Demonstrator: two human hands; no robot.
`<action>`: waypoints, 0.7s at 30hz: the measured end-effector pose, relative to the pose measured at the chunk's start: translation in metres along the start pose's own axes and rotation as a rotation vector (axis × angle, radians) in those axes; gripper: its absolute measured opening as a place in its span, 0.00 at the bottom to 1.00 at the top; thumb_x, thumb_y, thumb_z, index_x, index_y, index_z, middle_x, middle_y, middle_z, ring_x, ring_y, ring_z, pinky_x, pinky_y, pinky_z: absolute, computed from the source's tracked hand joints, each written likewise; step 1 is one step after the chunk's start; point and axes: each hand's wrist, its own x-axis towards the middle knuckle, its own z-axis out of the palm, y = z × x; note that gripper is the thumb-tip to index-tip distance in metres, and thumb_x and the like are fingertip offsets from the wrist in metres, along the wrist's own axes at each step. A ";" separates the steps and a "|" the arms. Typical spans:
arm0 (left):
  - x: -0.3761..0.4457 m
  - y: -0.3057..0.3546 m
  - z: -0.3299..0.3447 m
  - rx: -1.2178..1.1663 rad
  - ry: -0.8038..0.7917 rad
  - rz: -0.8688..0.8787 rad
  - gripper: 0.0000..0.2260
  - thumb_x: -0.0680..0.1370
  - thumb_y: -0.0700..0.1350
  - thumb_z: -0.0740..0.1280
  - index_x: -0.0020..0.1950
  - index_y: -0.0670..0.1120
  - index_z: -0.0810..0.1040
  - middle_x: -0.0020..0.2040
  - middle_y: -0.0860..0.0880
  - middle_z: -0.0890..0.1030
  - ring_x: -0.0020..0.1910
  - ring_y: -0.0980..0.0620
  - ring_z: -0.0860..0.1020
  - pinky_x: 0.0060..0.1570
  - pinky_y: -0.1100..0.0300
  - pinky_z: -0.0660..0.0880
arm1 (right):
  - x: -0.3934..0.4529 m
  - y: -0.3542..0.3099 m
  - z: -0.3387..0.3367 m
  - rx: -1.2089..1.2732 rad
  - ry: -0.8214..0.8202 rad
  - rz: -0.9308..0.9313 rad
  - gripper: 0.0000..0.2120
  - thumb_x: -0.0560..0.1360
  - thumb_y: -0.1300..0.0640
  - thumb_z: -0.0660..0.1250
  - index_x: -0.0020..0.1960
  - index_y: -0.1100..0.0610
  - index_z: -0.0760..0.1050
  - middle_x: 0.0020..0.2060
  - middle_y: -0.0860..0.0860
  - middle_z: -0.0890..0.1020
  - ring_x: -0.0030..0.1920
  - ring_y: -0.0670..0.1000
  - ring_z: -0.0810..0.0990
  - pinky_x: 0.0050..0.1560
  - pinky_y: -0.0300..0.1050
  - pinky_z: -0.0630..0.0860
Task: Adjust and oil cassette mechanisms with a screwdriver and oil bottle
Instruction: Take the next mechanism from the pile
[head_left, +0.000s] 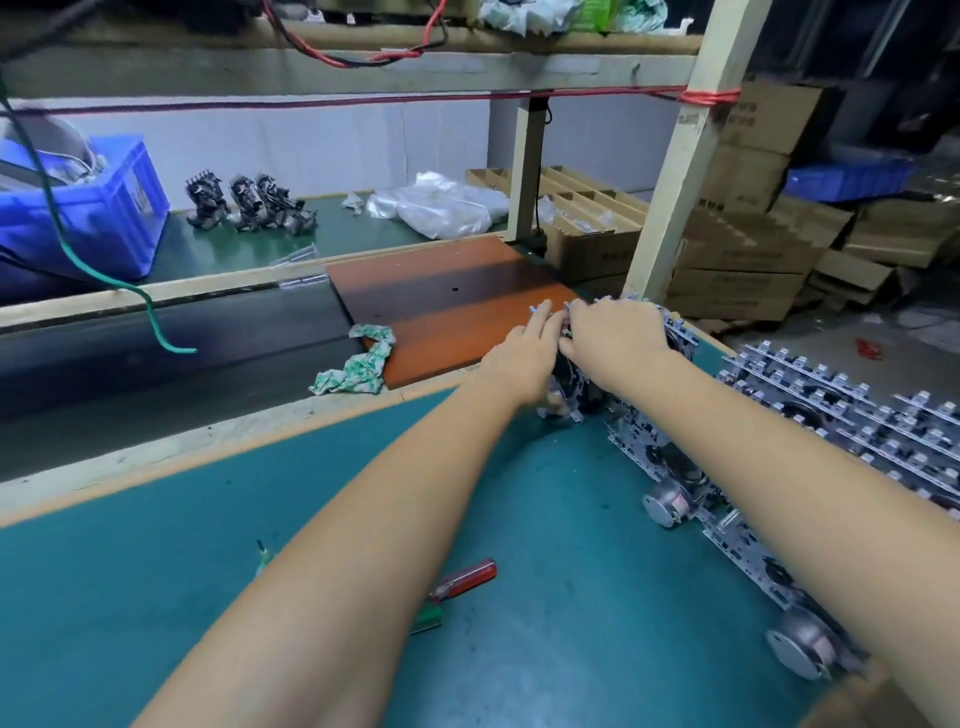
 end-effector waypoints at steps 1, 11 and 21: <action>-0.006 0.001 -0.009 0.008 -0.010 -0.012 0.48 0.70 0.49 0.76 0.77 0.41 0.46 0.78 0.41 0.48 0.73 0.40 0.59 0.69 0.48 0.62 | -0.003 -0.004 -0.008 -0.002 0.032 -0.007 0.13 0.81 0.52 0.55 0.58 0.58 0.72 0.51 0.55 0.80 0.51 0.57 0.79 0.39 0.46 0.65; -0.224 -0.010 -0.097 0.344 0.299 -0.129 0.07 0.76 0.54 0.64 0.47 0.54 0.69 0.53 0.51 0.80 0.53 0.46 0.77 0.38 0.57 0.63 | -0.114 -0.101 -0.142 0.325 0.196 -0.269 0.12 0.75 0.46 0.58 0.36 0.50 0.64 0.29 0.48 0.66 0.34 0.55 0.66 0.28 0.45 0.55; -0.496 -0.088 -0.047 0.293 0.456 -0.608 0.07 0.67 0.48 0.75 0.41 0.49 0.81 0.39 0.54 0.80 0.41 0.55 0.76 0.30 0.58 0.74 | -0.222 -0.317 -0.149 0.738 -0.069 -1.001 0.11 0.79 0.51 0.59 0.59 0.54 0.70 0.54 0.53 0.77 0.54 0.57 0.76 0.38 0.47 0.63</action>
